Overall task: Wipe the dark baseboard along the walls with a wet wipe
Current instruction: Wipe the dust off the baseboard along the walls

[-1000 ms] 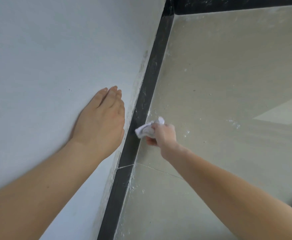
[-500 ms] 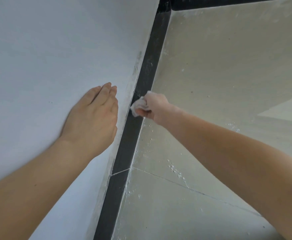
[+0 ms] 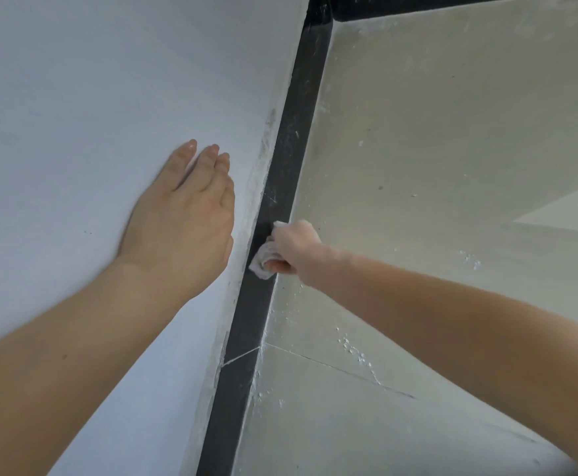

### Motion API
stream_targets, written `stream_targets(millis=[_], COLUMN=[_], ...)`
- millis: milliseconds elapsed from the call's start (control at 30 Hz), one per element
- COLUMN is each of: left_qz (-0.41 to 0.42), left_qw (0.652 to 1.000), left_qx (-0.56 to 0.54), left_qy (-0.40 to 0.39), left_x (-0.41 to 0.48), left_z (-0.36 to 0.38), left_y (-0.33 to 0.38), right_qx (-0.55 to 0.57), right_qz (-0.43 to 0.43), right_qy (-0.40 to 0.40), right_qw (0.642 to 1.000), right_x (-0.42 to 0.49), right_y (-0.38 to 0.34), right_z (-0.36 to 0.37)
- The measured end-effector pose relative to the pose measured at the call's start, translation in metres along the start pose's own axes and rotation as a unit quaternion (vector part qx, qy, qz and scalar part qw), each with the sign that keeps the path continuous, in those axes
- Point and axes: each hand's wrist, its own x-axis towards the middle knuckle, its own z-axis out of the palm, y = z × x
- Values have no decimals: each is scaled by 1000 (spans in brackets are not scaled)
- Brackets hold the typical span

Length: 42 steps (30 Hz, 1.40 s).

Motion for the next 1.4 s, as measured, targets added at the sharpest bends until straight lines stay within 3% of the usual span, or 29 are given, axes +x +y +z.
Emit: stream_targets(millis=[133, 267, 367, 467, 600, 700, 833, 933, 1033, 1267, 1400], left_qz=[0, 9, 11, 17, 15, 4, 4, 4, 2, -13, -28], left_qw=[1000, 1000, 999, 999, 999, 999, 998, 997, 995, 988, 990], left_qx=[-17, -16, -12, -15, -19, -32, -49, -69, -95, -149, -130], left_qy=[12, 21, 34, 38, 43, 42, 40, 31, 28, 30, 42], left_x=[5, 3, 3, 4, 5, 5, 3, 4, 6, 21, 35], left_z=[4, 8, 13, 14, 13, 14, 15, 13, 13, 7, 3], left_y=[0, 0, 0, 1, 3, 4, 5, 5, 6, 1, -5], right_qx=[48, 130, 19, -86, -88, -27, 162, 62, -31, 53, 258], right_qz=[-66, -103, -44, 30, -10, -43, -84, -7, 65, 39, -18], right_qy=[24, 50, 37, -47, -6, 20, 44, 14, -104, -30, -7], right_qw=[996, 985, 998, 995, 996, 999, 982, 998, 992, 997, 966], right_x=[17, 18, 9, 4, 19, 29, 33, 20, -3, 19, 31], right_y=[-45, -36, 6, 39, 5, -34, -57, -48, -30, -82, -96], right_z=[-27, -48, -46, -26, -21, -37, -59, -61, -39, -33, -56])
